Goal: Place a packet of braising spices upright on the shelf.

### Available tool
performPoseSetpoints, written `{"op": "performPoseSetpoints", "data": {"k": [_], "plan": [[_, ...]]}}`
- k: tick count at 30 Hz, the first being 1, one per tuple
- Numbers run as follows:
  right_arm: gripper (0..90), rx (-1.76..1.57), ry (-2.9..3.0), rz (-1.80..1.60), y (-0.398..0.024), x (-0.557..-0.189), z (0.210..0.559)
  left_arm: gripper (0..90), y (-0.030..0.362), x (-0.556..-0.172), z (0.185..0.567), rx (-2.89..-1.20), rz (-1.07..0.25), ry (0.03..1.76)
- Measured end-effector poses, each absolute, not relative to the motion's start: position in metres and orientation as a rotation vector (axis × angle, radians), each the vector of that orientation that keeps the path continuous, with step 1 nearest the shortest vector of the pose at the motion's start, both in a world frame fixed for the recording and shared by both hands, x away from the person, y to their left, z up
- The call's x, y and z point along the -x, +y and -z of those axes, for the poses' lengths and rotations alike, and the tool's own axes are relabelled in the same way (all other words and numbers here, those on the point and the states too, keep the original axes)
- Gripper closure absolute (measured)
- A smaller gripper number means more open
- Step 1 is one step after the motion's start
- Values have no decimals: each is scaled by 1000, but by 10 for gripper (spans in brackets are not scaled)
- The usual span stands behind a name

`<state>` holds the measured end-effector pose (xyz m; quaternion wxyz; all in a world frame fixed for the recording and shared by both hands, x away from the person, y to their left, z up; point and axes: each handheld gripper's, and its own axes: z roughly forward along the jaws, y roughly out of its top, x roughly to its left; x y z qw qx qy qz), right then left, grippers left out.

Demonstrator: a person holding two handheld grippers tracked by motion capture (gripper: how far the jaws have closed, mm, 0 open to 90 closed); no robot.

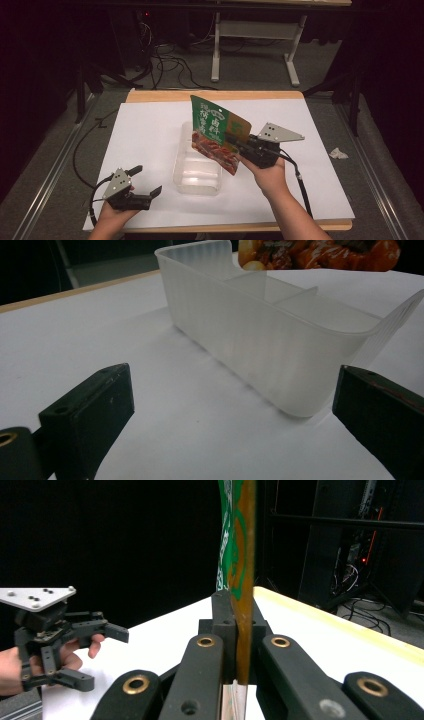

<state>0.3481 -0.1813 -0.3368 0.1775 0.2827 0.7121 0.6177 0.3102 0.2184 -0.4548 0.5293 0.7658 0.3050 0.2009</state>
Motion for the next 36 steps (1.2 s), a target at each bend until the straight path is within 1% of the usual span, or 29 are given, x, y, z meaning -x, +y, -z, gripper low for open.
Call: {"op": "performPoseSetpoints", "data": {"k": [18,36], "plan": [[900,-786,2055,-1707,-163,-385,342,36,219,-310,455,-1822,-479,733],[900,-767,2082,-1699,-152,-402,343,36,219,-311,455,-1817,-475,734]]}}
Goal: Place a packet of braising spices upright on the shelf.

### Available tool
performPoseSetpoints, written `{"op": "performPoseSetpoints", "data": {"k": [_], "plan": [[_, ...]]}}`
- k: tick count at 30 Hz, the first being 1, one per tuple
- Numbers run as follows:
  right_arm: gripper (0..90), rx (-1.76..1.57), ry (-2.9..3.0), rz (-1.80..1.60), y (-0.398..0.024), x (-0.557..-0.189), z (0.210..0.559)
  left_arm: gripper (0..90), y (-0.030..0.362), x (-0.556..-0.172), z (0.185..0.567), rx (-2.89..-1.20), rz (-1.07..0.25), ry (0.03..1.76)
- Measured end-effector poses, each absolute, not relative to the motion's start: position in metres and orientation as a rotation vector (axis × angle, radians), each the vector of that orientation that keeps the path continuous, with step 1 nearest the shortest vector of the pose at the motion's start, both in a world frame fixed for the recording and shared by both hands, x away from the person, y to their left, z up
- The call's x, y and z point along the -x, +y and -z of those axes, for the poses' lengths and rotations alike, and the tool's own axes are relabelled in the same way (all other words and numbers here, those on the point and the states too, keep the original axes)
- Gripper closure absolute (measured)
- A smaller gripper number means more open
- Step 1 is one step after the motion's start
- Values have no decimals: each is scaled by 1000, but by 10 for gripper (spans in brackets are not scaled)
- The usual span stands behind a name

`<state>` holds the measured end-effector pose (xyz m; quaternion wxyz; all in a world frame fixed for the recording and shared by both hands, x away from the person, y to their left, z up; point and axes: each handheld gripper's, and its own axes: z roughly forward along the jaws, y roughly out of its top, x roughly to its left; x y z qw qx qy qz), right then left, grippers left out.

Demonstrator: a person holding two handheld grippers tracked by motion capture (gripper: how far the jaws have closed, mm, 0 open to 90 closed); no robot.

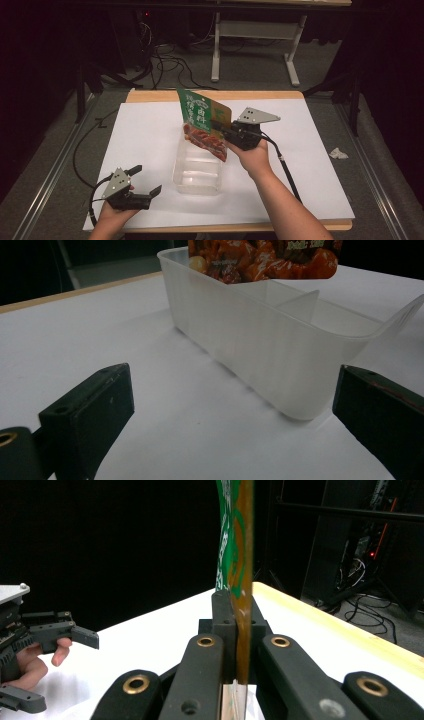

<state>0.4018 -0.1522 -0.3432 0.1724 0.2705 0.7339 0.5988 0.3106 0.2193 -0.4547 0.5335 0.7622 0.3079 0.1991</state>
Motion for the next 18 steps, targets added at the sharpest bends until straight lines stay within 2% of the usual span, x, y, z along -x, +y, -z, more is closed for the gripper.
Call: {"op": "performPoseSetpoints", "data": {"k": [18], "plan": [[900,-787,2102,-1675,-149,-405,348,36,220,-312,455,-1805,-463,736]]}}
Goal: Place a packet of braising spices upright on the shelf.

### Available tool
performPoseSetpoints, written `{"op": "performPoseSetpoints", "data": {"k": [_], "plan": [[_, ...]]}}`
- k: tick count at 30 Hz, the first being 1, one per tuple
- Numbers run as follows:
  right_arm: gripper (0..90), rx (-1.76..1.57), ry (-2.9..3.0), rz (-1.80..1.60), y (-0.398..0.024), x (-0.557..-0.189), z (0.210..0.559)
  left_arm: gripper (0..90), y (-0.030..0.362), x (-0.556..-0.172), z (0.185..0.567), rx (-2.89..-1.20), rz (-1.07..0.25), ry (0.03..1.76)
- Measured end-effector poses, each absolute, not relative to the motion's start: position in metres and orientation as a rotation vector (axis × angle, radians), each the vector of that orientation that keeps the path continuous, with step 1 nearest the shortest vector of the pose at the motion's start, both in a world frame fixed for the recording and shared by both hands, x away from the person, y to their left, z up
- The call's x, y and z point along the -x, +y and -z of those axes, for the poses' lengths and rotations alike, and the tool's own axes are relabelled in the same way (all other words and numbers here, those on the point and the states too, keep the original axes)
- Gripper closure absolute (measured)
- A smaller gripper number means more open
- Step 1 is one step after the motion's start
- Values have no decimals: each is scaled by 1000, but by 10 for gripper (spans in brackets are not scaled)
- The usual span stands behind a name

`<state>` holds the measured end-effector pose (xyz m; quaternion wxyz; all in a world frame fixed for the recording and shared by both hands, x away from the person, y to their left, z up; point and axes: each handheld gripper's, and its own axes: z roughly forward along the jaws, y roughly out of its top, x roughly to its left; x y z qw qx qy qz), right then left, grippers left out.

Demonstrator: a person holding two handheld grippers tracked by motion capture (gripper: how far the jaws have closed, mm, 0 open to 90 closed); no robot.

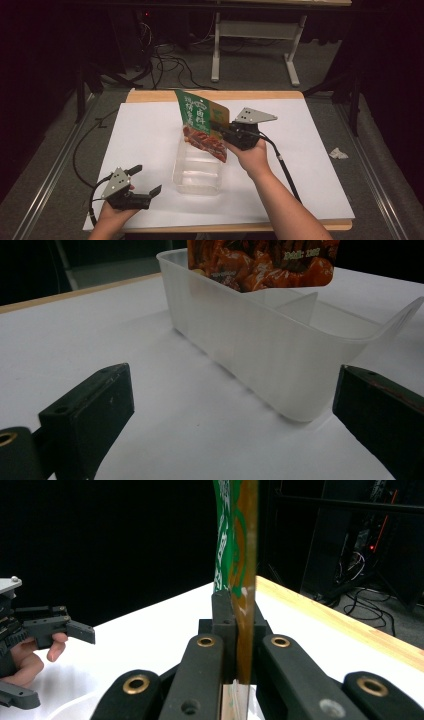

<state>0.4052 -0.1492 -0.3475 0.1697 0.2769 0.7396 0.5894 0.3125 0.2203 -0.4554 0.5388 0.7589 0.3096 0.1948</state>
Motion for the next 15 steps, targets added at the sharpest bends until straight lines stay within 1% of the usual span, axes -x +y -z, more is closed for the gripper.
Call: {"op": "performPoseSetpoints", "data": {"k": [8,15], "plan": [[900,-820,2101,-1671,-145,-405,359,36,219,-312,455,-1808,-461,734],[900,-843,2089,-1670,-142,-405,362,36,219,-313,456,-1811,-461,734]]}}
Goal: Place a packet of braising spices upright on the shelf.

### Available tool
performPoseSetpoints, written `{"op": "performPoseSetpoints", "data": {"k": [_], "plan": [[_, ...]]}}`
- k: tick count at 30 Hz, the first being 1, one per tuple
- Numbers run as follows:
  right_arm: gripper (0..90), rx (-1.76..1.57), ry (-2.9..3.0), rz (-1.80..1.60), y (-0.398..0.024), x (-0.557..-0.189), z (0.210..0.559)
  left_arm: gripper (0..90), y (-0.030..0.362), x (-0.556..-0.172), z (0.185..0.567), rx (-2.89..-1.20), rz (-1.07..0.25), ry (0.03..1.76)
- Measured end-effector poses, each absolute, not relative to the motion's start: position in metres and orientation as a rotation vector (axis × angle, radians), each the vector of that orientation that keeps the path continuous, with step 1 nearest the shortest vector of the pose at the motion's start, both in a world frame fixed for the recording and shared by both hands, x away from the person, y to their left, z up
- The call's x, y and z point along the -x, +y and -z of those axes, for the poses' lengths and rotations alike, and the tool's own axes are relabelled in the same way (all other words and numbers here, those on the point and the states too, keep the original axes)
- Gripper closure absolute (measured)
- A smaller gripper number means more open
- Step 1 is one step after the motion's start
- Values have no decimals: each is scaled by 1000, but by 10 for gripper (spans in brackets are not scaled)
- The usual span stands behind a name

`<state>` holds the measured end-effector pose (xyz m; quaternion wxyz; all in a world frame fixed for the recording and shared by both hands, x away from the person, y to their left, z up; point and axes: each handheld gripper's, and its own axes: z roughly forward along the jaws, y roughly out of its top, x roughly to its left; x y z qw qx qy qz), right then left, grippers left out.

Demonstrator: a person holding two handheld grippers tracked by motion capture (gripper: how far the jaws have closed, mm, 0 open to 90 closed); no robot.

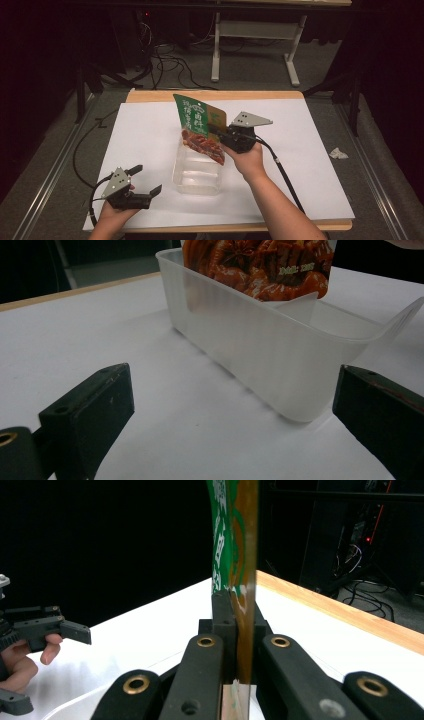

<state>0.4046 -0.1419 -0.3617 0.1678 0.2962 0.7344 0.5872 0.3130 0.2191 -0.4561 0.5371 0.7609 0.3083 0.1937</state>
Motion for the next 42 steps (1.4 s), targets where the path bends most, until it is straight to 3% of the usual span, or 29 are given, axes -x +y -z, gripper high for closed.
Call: {"op": "performPoseSetpoints", "data": {"k": [42], "plan": [[900,-924,2088,-1669,-137,-407,392,36,220,-313,456,-1812,-467,737]]}}
